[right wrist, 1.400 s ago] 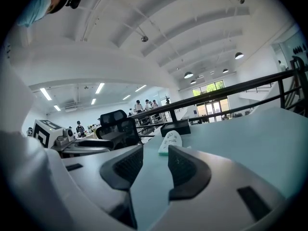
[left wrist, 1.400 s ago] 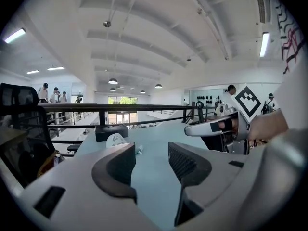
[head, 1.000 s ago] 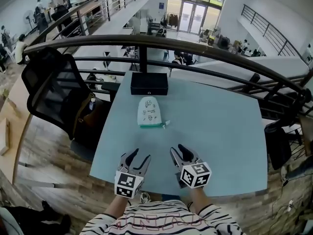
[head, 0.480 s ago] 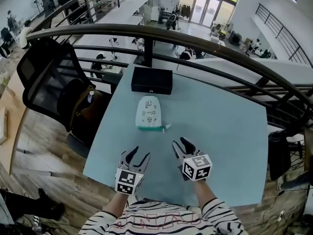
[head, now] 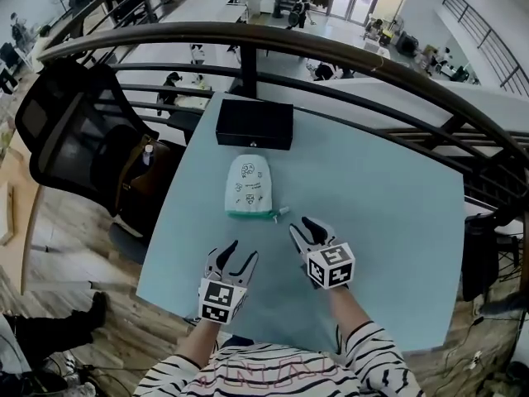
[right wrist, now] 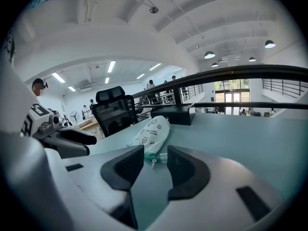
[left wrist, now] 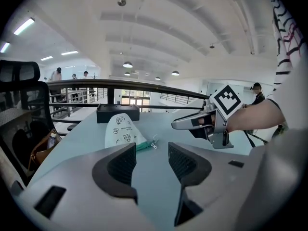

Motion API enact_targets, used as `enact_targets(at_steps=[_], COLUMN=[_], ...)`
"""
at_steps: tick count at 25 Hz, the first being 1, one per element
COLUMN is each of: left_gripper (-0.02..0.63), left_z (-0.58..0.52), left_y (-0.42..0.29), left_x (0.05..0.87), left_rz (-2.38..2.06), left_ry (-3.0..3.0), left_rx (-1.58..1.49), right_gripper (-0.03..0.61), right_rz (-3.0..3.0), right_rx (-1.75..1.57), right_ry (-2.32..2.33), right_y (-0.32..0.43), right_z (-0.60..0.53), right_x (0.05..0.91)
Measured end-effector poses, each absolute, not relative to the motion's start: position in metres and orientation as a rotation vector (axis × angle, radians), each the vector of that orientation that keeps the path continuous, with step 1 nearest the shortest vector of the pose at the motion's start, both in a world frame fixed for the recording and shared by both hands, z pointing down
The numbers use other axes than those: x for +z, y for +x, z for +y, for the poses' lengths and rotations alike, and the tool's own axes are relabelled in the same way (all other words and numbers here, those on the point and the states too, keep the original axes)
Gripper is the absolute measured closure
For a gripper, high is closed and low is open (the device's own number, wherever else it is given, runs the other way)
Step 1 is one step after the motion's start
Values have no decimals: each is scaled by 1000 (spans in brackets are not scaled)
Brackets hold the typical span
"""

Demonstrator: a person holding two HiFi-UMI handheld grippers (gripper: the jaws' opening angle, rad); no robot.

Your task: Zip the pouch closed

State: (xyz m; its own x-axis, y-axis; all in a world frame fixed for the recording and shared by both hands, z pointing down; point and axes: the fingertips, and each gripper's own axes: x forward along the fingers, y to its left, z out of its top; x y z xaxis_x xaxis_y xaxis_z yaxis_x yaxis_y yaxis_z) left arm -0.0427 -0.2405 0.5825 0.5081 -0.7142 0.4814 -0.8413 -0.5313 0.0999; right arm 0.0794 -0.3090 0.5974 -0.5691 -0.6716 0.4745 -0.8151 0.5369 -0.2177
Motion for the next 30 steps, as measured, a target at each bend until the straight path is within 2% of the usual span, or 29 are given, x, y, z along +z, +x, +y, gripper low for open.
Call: enact_targets(at_steps=[9,18,28,30], left_gripper=[420,420,420,420], left_z=[-260,-259,-245,-243], left_y=[-27,-27,-43,-46], left_x=[603,616,626,627], left_rz=[-1273,-1253,-1260,-1267], left_ry=[2418,2395,2331,2328], left_rx=[601,665,704,695], right_gripper=[414,414,414,453], right_rz=[-2398,-2451,-2404,-2388], right_rx=[311,309,147,132], right_ry=[1012,998,798,784], right_y=[70,59,44,45], right_z=[-332,-354,-355,-354], right_x=[653,667,671,674])
